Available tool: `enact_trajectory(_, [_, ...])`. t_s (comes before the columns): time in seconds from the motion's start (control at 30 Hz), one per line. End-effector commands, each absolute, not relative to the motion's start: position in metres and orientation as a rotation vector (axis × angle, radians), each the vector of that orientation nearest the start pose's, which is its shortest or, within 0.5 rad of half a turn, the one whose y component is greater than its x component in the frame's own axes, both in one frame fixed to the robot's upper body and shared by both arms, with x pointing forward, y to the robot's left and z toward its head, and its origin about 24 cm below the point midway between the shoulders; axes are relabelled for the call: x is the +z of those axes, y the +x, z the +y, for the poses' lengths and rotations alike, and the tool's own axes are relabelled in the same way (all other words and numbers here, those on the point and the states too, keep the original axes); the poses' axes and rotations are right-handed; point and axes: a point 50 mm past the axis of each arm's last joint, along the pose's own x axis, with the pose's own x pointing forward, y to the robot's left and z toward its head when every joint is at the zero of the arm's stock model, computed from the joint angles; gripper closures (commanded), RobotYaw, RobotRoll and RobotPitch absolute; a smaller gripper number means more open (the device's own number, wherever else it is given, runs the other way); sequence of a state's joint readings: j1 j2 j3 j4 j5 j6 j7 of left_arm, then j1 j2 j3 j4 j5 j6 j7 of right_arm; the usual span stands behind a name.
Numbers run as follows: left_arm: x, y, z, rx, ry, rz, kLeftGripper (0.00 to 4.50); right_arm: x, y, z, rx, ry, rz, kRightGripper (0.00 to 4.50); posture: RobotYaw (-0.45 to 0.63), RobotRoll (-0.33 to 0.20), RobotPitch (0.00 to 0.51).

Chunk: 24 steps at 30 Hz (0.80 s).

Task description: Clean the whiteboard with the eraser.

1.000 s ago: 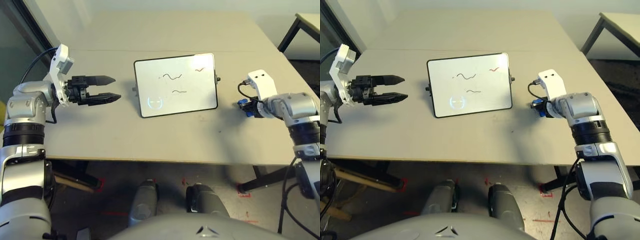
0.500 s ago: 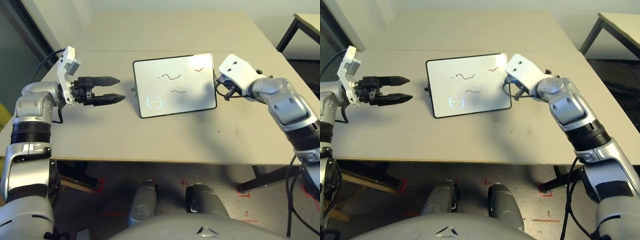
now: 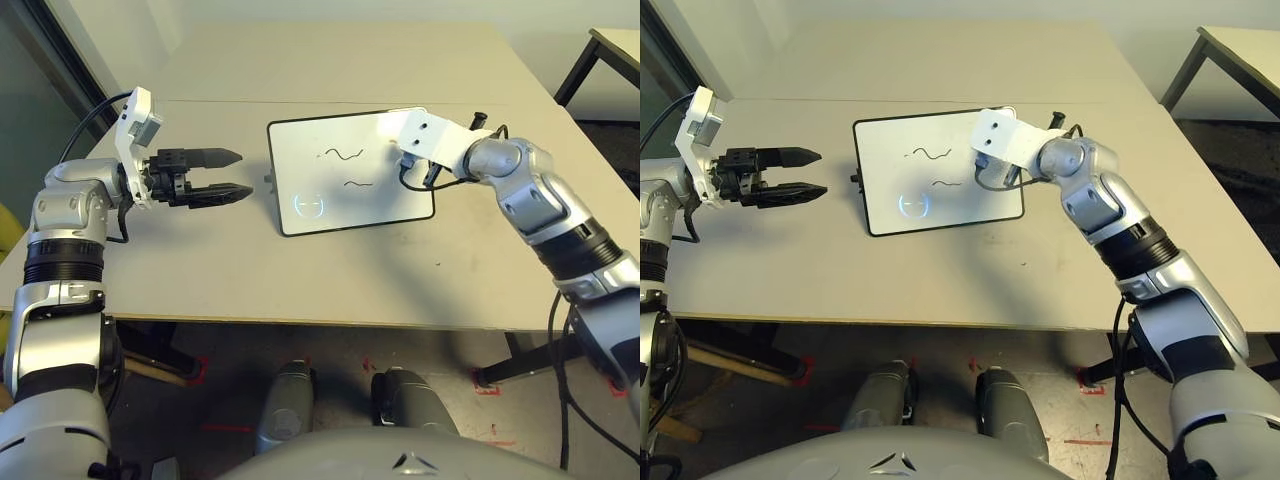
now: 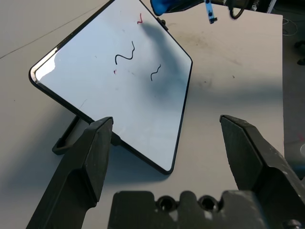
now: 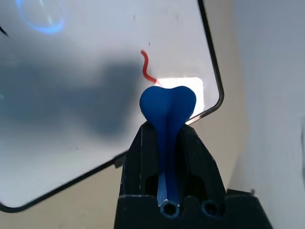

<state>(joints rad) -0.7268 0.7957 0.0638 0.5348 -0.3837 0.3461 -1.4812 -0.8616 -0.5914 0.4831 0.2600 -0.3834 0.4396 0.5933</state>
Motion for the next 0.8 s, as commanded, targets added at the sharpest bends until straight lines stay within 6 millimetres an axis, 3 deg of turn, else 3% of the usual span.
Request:
enact_trajectory(0.03, [0.191,0.320,0.270,-1.153,0.159,0.190,0.00,0.175,0.374,-0.151,0.498,-1.259,0.203,4.20,0.26,0.000,0.025])
enact_trajectory(0.8, [0.195,0.318,0.269,-1.145,0.157,0.167,0.00,0.172,0.392,-0.137,0.537,-1.290,0.208,4.20,0.29,0.000,0.024])
